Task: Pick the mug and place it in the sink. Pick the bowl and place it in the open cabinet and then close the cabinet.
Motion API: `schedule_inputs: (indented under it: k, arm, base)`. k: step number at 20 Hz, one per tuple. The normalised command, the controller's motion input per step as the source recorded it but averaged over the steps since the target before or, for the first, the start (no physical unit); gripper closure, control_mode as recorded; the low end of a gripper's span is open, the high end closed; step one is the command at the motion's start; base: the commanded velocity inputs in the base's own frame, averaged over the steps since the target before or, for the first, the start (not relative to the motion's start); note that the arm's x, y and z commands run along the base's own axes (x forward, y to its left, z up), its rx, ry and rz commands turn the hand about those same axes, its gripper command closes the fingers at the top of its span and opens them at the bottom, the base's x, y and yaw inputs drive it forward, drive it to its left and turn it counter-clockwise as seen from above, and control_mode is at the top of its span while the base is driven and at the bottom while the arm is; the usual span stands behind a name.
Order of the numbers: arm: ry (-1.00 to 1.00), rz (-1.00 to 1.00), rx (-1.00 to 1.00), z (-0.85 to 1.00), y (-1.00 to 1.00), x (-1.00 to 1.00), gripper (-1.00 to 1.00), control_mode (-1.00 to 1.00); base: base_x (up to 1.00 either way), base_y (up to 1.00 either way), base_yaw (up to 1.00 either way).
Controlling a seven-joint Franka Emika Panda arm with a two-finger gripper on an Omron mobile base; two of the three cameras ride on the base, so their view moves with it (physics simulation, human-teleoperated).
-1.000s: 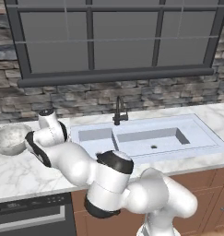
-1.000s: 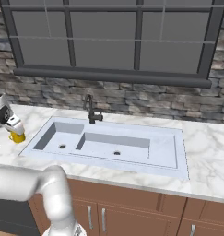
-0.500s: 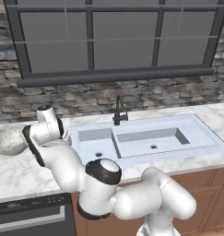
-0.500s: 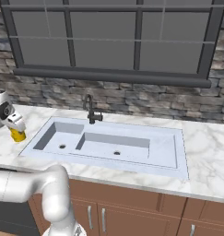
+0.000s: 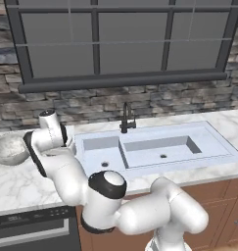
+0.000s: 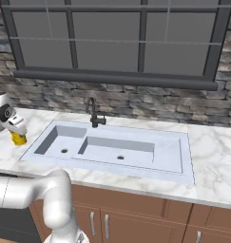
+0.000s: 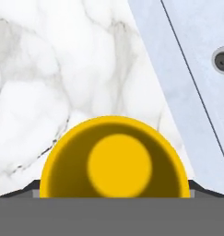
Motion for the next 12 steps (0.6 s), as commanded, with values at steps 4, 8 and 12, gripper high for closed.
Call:
schedule_inputs:
  k: [4,8,12]
  arm:
    - [0.00,-0.07,-0.01,0.16,-0.70,0.01,1.00,-1.00]
    - [0.06,-0.15,0.00,0.44,-1.00,0.17,1.00,-1.00]
    - [0.01,-0.15,0.00,0.29,-1.00,0.00,1.00,-1.00]
  base:
    - [0.00,0.00,0.00]
    - [0.00,0.00,0.00]
    - [0.00,0.00,0.00]
